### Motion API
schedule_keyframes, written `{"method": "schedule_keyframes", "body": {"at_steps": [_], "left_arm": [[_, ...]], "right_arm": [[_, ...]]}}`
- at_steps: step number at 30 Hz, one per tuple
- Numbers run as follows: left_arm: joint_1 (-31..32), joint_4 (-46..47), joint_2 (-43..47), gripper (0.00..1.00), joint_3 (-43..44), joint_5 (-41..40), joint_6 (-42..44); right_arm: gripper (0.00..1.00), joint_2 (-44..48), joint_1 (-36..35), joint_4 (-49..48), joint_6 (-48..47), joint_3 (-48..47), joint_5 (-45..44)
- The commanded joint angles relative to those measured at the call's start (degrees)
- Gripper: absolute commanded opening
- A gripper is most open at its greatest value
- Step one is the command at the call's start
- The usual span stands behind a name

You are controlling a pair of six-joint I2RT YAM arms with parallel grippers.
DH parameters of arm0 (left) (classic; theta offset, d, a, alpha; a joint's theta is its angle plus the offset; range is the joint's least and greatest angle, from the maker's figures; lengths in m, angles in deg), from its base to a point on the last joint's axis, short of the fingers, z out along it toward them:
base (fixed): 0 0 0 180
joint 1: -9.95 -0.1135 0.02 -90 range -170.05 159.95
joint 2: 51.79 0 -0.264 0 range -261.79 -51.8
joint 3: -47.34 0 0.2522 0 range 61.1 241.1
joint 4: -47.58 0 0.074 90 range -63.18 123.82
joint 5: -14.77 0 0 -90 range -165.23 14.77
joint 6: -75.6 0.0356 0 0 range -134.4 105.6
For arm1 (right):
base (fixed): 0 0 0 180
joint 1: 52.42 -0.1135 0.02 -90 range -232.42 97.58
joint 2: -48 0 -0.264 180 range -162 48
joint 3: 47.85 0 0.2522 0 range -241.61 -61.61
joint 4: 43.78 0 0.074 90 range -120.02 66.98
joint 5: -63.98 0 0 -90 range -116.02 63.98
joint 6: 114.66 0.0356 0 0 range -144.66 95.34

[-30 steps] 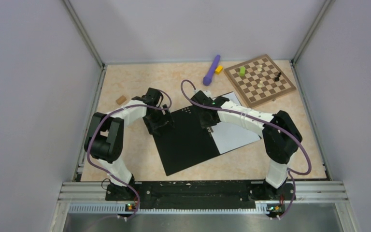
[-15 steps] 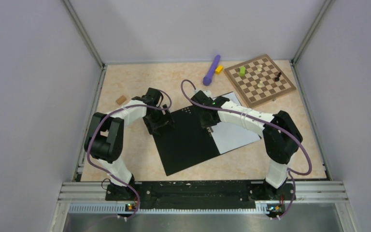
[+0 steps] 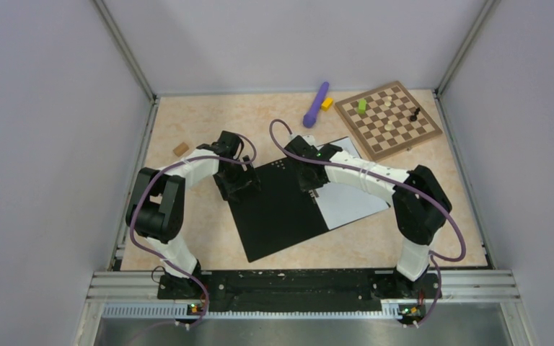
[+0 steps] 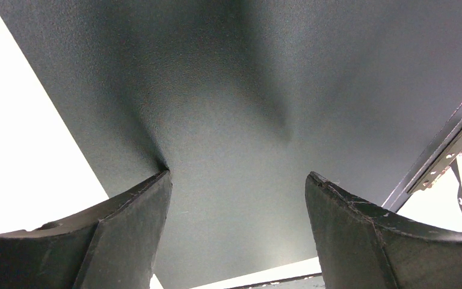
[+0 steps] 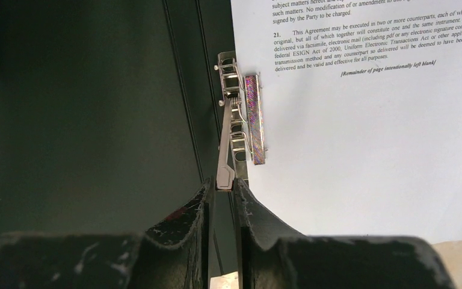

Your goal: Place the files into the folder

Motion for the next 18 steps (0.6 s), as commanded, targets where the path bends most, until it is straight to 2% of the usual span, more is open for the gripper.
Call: {"method": "schedule_keyframes", "body": {"at_steps": [1,5,11,18], "left_arm": [[0.7,5.3,-3.6,0.86,-3.0,-0.5,0.5],[0.7,5.3,-3.5,0.86,-3.2,-0.5,0.5],[0.9,5.7,-3.4,0.86,-3.8,-0.4,0.5],[0.9,6.0,-3.2,0.86,-4.1,-0.5,0.4]], "right_arm": [[0.15,3.0,-0.8,0.5,-0.2,-1.7,-1.5],[0.13,3.0,-1.0,0.7,0.0,-1.7,-1.5],[0.0,3.8,-1.2,1.2,0.1,-0.8,-2.3],[0.0,5.3,-1.2,0.6,1.1,3.6,-2.6]]}}
